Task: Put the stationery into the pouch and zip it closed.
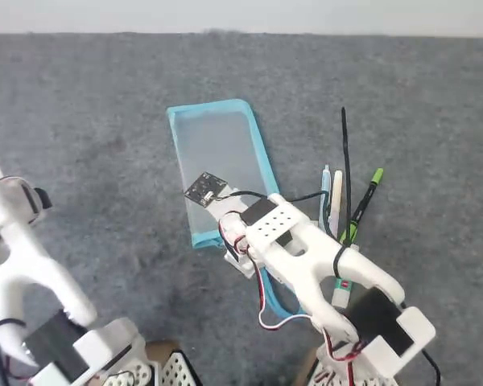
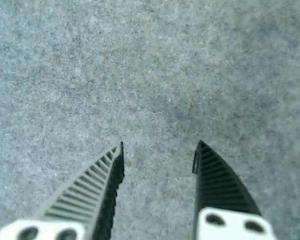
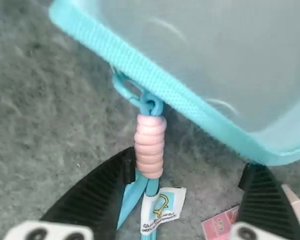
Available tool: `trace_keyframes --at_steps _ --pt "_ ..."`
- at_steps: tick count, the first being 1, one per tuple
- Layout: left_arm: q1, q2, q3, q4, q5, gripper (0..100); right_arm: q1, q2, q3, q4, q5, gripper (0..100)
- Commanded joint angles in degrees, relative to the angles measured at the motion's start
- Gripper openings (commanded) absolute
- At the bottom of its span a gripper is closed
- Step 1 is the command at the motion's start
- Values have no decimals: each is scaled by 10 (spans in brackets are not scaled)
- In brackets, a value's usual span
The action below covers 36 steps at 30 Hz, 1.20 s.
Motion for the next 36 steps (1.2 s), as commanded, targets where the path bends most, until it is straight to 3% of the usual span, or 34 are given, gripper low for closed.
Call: trace_keyframes --at_steps 1,13,23,36 --pt "11 -6 -16 -7 4 217 -35 -42 -8 -26 -11 312" --pt "18 -6 -16 -7 4 217 -39 44 -38 -49 -12 310" --pt "18 -4 -16 -7 4 217 -36 -46 -62 57 -8 313" --pt "18 -3 -16 -8 3 217 -80 -84 -4 -54 -6 312"
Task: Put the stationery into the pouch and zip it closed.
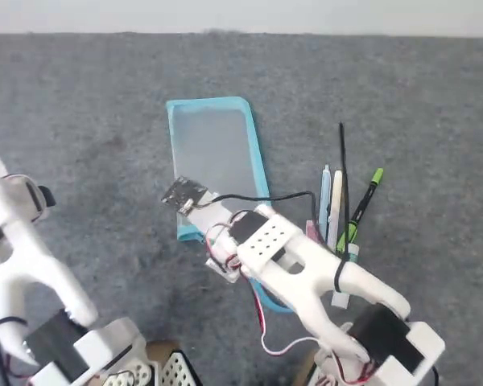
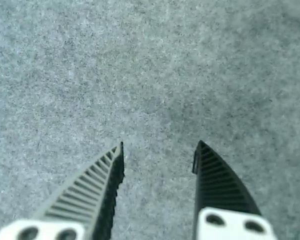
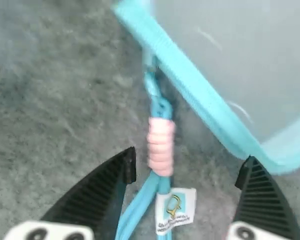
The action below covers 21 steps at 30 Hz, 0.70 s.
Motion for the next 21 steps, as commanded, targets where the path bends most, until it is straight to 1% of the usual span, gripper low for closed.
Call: trace_keyframes --at_steps 1,7,10,15,18,21 --pt "5 -3 -16 -8 3 217 -12 -14 -20 -19 0 312" --pt "5 -3 -15 -8 3 217 -10 88 -87 1 25 310" --pt "5 -2 -15 -8 3 217 -10 129 -106 6 23 308" --pt "5 -2 -15 -8 3 217 -10 142 -117 23 22 208" --pt "6 -2 -15 -8 3 217 -10 132 -113 27 21 186" --pt "6 -2 -15 -8 3 217 -10 126 -113 45 -4 173"
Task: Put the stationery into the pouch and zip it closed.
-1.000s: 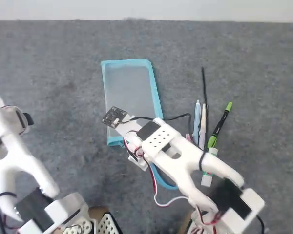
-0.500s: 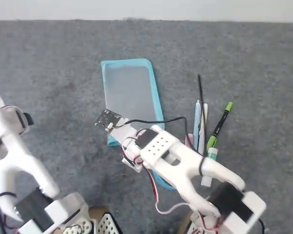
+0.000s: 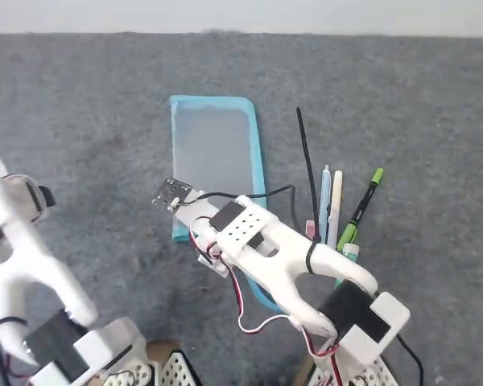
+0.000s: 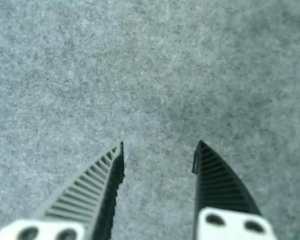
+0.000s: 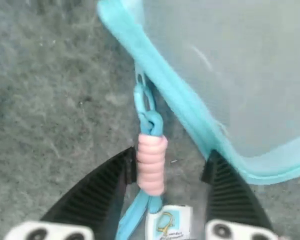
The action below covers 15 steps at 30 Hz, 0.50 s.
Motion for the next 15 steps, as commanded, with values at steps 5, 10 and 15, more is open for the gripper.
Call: trace_keyframes --at_steps 5,10,15 --pt "6 -2 -15 -8 3 217 -7 -54 -16 46 -25 234" --pt "6 -2 -15 -8 3 217 -7 -61 -6 40 -26 281" --pt "6 -2 -15 -8 3 217 -7 -27 -7 -5 -26 281"
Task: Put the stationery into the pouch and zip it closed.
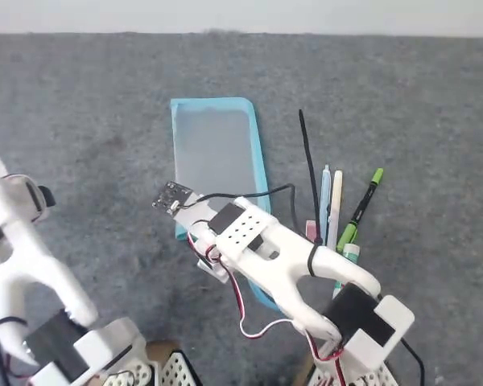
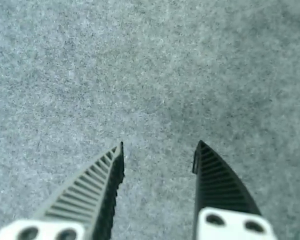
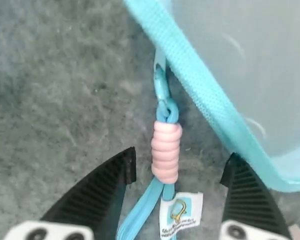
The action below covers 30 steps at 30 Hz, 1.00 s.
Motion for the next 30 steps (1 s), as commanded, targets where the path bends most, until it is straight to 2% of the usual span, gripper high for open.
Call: trace_keyframes --at_steps 1,5,11,13,16,20,23,27,30 --pt "6 -2 -15 -8 3 217 -3 5 -13 -25 -6 281" --pt "6 -2 -15 -8 3 217 -3 30 -33 -24 -6 257" --pt "6 -2 -15 -8 3 217 -1 42 -36 -24 -4 0" --pt "6 -2 -15 -8 3 216 -1 38 -35 -22 -1 24" --pt "21 -4 -6 -4 0 209 11 21 -35 -11 0 4" --pt "66 -8 11 5 -46 170 79 -32 -33 10 -2 8" --pt "84 -26 3 29 -51 166 130 -98 -30 25 -7 8" --pt "125 -140 33 36 -56 166 160 -240 11 15 -5 8" --pt "196 -265 86 37 -58 171 156 -364 72 -1 -1 6"
